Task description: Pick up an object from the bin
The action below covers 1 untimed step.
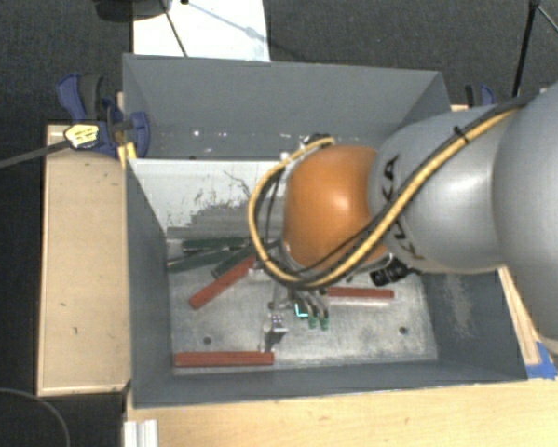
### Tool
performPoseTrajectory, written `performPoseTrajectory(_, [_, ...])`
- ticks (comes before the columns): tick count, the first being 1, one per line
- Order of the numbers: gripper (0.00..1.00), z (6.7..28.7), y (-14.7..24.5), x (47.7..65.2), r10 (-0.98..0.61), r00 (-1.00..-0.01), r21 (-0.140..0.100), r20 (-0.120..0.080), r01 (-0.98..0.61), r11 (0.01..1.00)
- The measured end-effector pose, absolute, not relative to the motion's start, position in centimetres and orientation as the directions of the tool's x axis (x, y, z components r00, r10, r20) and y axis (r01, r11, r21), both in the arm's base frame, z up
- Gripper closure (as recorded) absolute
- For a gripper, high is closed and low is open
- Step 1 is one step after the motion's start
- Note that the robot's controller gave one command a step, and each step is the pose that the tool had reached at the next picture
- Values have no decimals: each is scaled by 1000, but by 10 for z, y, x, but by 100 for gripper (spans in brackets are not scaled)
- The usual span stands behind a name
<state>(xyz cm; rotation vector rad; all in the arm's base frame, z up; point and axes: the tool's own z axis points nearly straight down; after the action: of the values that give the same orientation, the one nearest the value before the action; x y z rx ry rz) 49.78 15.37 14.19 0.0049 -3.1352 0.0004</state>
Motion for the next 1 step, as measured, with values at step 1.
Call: performPoseTrajectory(1, [0, 146, 153, 500, 3, -1000, 1, -1, 3, 1000])
